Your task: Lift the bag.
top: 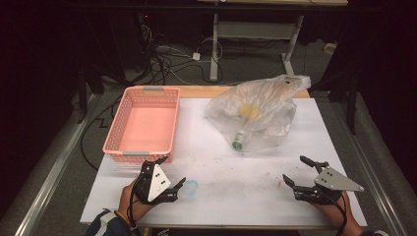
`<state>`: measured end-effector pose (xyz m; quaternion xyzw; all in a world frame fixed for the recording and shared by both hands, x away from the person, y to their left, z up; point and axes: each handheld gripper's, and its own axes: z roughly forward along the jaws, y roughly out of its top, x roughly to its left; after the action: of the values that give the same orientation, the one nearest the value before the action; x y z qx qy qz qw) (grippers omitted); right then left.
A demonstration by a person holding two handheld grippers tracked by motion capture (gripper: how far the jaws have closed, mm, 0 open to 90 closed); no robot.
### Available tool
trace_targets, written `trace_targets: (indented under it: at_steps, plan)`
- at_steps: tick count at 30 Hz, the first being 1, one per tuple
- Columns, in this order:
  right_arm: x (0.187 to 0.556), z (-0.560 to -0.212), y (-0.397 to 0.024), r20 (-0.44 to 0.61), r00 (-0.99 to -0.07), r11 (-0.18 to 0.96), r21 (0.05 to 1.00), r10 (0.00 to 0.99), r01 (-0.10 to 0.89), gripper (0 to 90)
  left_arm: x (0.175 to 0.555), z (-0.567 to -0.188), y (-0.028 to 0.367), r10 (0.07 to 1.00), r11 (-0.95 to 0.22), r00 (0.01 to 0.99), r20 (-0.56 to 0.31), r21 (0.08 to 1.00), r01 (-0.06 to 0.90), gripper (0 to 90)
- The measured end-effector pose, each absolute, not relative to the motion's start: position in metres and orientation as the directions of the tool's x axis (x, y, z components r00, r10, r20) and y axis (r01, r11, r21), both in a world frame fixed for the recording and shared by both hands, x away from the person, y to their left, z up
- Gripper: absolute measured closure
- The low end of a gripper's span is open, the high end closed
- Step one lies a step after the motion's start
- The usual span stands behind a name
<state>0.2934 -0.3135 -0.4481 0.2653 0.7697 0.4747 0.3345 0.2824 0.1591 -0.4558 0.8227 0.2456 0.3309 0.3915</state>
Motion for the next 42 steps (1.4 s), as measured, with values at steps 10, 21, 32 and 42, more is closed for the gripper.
trace_targets:
  at_steps: [10,21,32,42]
  plan:
    - [0.2907,-0.4457,-0.3118,-0.278,-0.630,0.416,0.906,0.725,0.079,19.3,0.2818,-0.4543,0.1594,0.666,-0.563,0.662,0.345,0.814,0.142,15.8]
    - [0.2878,-0.4426,-0.3129,-0.292,-0.625,0.419,0.906,0.724,0.061,19.3,0.2819,-0.4536,0.1586,0.665,-0.560,0.665,0.339,0.816,0.144,15.8]
    - [0.2872,-0.4433,-0.3115,-0.300,-0.629,0.427,0.902,0.717,0.058,19.1,0.2824,-0.4537,0.1581,0.662,-0.560,0.670,0.334,0.815,0.147,15.8]
    - [0.2873,-0.4440,-0.3125,-0.303,-0.629,0.432,0.900,0.716,0.059,18.8,0.2852,-0.4540,0.1561,0.661,-0.561,0.673,0.331,0.814,0.151,15.8]
